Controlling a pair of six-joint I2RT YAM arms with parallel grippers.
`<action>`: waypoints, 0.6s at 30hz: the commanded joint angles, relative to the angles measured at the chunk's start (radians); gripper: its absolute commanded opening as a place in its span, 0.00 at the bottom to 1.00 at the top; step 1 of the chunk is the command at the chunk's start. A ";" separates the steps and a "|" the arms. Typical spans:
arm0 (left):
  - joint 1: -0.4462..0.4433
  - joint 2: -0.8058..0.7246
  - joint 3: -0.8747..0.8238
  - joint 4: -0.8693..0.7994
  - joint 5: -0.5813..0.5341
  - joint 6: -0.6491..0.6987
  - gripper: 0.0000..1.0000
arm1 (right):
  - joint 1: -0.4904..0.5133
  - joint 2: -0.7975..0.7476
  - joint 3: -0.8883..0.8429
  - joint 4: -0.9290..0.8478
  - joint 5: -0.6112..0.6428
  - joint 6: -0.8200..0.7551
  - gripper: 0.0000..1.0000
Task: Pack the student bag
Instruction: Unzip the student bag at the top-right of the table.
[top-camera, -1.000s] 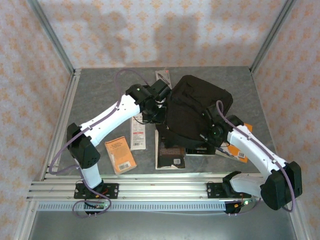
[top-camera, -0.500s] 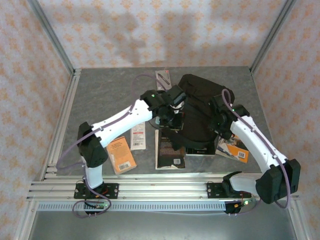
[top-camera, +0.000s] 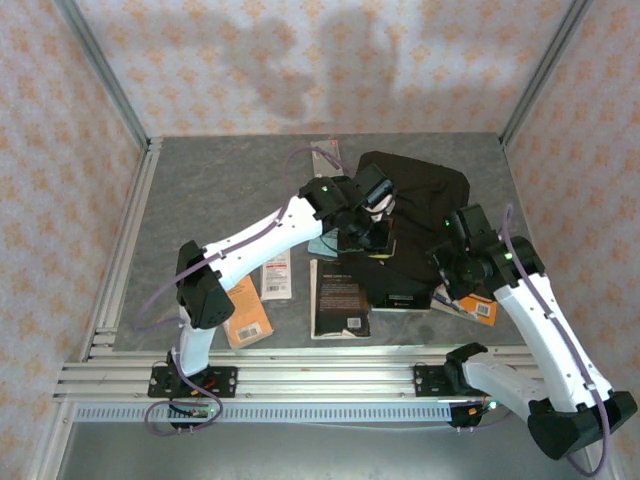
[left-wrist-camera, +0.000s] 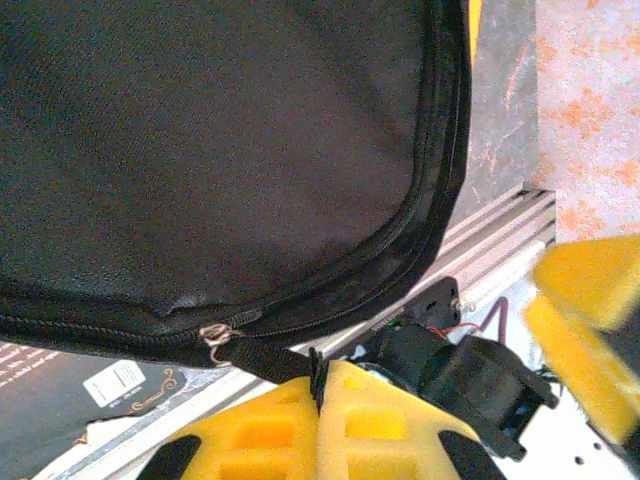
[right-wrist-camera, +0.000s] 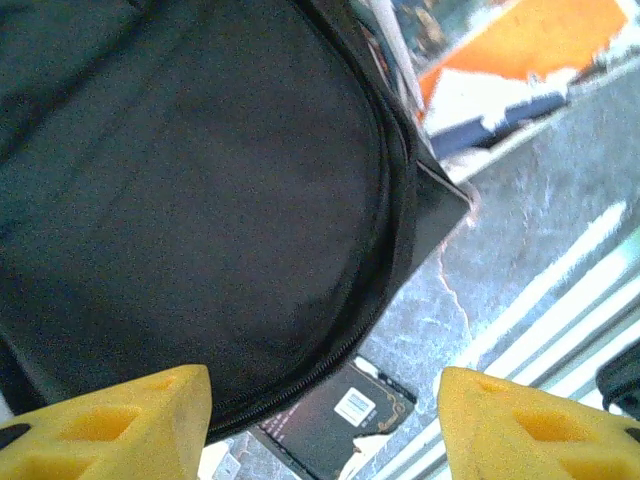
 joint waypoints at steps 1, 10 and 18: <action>-0.012 0.013 0.051 0.038 0.048 -0.022 0.00 | -0.002 -0.037 -0.067 0.008 -0.084 0.157 0.65; -0.017 0.015 0.065 0.047 0.061 -0.027 0.00 | -0.002 -0.054 -0.232 0.211 -0.117 0.273 0.61; 0.009 -0.016 0.034 -0.026 0.003 0.025 0.00 | -0.002 0.053 -0.199 0.216 0.025 -0.058 0.01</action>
